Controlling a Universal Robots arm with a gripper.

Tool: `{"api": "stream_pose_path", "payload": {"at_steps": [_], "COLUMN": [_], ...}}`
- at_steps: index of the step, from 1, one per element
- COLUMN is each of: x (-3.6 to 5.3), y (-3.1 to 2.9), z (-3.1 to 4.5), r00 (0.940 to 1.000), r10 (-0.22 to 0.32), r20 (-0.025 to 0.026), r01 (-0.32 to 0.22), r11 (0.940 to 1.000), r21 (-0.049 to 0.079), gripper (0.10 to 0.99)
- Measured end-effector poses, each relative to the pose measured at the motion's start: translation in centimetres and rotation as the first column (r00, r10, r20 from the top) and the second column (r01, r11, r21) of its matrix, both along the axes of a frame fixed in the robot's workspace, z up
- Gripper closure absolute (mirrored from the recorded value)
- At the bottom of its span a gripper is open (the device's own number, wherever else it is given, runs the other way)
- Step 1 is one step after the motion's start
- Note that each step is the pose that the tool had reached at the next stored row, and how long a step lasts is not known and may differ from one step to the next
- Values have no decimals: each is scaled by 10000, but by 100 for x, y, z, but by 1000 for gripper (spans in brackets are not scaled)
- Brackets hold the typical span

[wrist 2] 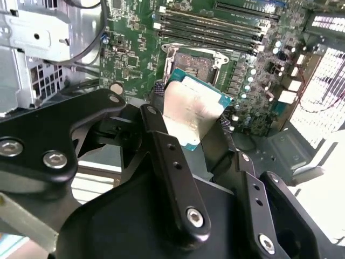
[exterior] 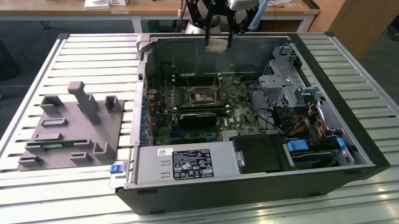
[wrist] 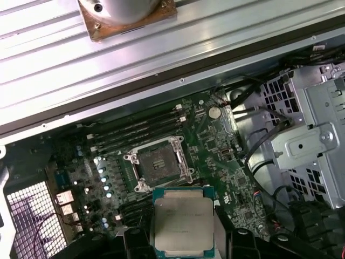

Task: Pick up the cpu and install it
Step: 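Place the cpu into insertion slot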

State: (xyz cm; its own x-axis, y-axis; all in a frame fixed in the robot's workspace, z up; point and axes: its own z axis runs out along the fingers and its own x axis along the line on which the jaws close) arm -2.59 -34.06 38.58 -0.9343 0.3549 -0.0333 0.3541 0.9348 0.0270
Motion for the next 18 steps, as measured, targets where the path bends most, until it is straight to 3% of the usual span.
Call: {"api": "stream_pose_path", "payload": {"at_steps": [9,18], "x": [-7,-14], "y": [3,3], "z": [-14,-32], "r00": [9966,9848], "r10": [-828,-1739], "r20": [0,0], "r01": [828,1739], "r11": [9966,9848], "r21": [-1,-2], "gripper": [561,561]}}
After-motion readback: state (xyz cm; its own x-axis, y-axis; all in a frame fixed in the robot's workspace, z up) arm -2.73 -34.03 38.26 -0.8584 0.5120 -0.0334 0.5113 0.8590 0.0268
